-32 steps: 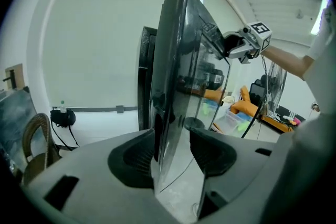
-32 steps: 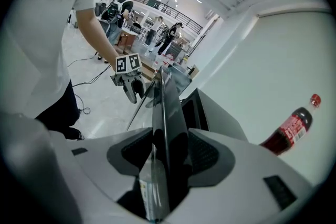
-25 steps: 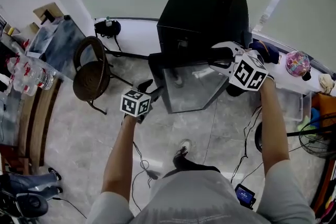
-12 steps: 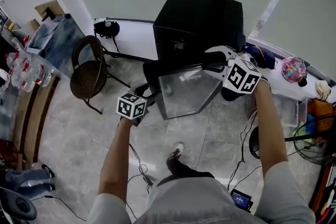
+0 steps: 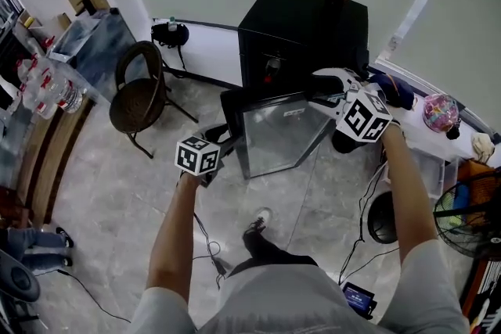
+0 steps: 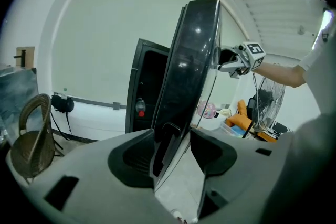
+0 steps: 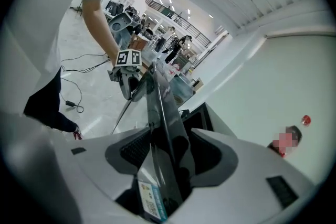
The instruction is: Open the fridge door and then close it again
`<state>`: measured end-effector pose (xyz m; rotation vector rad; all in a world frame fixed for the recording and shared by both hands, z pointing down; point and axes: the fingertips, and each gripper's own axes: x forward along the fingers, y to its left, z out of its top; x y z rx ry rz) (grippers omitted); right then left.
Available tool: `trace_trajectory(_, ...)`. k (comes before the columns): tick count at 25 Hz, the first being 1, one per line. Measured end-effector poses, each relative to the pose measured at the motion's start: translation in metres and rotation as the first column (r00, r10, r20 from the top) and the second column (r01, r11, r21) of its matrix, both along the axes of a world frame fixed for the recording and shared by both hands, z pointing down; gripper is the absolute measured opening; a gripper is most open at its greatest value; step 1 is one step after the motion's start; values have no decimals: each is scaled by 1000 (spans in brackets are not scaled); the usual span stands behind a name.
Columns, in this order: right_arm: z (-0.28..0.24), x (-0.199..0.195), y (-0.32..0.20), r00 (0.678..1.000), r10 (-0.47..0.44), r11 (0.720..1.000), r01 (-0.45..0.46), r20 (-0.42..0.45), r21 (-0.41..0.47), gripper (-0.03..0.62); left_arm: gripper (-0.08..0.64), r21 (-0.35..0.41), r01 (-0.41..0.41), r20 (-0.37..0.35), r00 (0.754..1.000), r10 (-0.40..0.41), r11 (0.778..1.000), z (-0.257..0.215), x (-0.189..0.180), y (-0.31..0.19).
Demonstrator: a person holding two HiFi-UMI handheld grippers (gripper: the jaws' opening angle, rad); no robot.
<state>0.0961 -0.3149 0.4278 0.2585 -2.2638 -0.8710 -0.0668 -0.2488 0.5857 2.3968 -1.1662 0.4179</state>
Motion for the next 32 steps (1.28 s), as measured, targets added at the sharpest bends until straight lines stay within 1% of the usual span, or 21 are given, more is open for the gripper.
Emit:
trace_trajectory(2,-8,3,3,995,40,999,-41,88,3,247,207,2,17,-3,1000,-17,1000,0,2,5)
trace_trajectory(4,-15,9,9,975,95,995,-91,203,-28,249,204,2,39,-1,999,-39,999,-1,6,12)
trace_trajectory(6,-18,17,19,941,151,988,-133,304,-80,249,204,-2,62,6,998,-62,998,0,11,21)
trace_trajectory(8,-18,25,33,905,196,979,-157,377,-131,250,201,-7,76,10,997,-76,997,1,18,33)
trace_trajectory(12,-12,44,65,837,271,957,-182,476,-224,249,196,-7,67,-15,998,-68,998,1,34,62)
trace_trajectory(15,-5,57,94,804,316,940,-194,504,-279,249,192,5,75,-37,997,-74,997,-2,46,86)
trace_trajectory(20,15,81,148,784,370,912,-204,499,-356,249,184,35,74,-41,997,-73,997,-3,75,123)
trace_trajectory(22,20,91,164,772,396,901,-221,497,-374,249,179,45,70,-56,996,-68,997,-2,88,137)
trace_trajectory(24,21,101,177,751,419,890,-230,510,-394,249,176,53,67,-80,995,-63,996,0,102,151)
trace_trajectory(27,18,115,193,710,447,875,-221,543,-431,250,175,56,41,-97,995,-35,998,2,125,170)
trace_trajectory(30,8,125,212,679,462,863,-196,570,-466,250,170,50,21,-103,995,-16,999,-1,148,187)
trace_trajectory(32,3,131,228,658,474,849,-167,585,-501,250,163,42,18,-112,994,-13,999,-1,163,199)
